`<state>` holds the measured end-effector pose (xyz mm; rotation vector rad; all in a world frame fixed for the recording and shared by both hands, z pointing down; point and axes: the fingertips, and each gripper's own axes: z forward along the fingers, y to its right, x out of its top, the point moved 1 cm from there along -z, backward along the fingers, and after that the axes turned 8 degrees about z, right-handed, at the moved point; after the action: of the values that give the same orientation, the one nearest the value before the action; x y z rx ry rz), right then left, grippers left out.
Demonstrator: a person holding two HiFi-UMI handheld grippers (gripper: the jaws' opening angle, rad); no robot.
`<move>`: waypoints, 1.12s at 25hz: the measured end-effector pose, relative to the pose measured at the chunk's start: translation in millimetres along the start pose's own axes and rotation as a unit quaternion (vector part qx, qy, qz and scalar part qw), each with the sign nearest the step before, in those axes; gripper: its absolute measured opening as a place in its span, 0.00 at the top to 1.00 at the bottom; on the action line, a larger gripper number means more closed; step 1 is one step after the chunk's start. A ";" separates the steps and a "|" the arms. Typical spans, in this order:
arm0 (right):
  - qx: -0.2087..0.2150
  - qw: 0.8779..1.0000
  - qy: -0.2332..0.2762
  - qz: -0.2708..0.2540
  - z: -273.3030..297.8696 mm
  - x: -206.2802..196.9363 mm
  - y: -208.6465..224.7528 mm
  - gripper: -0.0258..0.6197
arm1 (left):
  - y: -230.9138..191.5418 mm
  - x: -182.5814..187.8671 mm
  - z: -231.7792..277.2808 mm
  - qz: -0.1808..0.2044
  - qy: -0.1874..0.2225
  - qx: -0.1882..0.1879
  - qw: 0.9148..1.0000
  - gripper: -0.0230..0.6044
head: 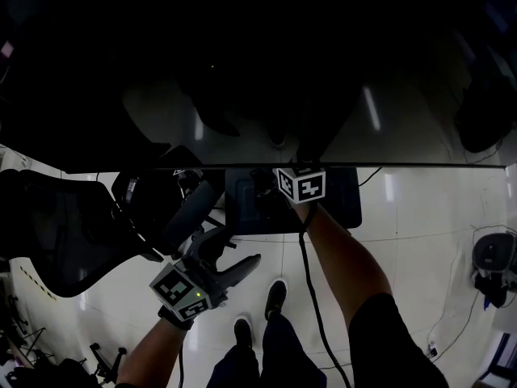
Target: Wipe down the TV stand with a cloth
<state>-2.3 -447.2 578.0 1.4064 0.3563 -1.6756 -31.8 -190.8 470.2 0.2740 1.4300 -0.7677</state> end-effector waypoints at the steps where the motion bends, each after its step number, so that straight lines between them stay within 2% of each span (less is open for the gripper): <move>1: -0.001 1.000 -0.008 -0.003 3.0 -7.2 1.9 0.89 | 0.0 -3.5 -0.6 -0.001 -0.003 0.000 1.000 0.44; 8: -0.005 0.997 -0.077 -0.021 23.7 -59.5 16.5 0.89 | -2.2 -20.5 -1.5 -0.012 -0.008 0.006 1.000 0.44; 13: -0.010 0.993 -0.116 -0.031 34.2 -86.8 25.4 0.89 | -7.0 -29.8 -1.6 0.001 -0.012 0.003 1.000 0.44; 17: -0.017 0.995 -0.096 -0.027 23.1 -78.4 31.5 0.89 | -7.7 -31.6 1.1 -0.005 -0.012 0.006 1.000 0.44; 22: -0.031 0.999 -0.025 -0.004 -37.3 -41.3 43.8 0.89 | 3.2 -31.6 3.1 0.003 -0.019 -0.006 1.000 0.44; 28: -0.100 0.995 0.012 -0.030 -116.3 1.9 86.2 0.89 | 18.0 -24.2 6.7 0.012 -0.013 -0.022 1.000 0.44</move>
<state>138.4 -414.8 566.7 1.2796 0.5680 -1.6234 -14.3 -174.1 489.4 0.2462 1.4144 -0.7164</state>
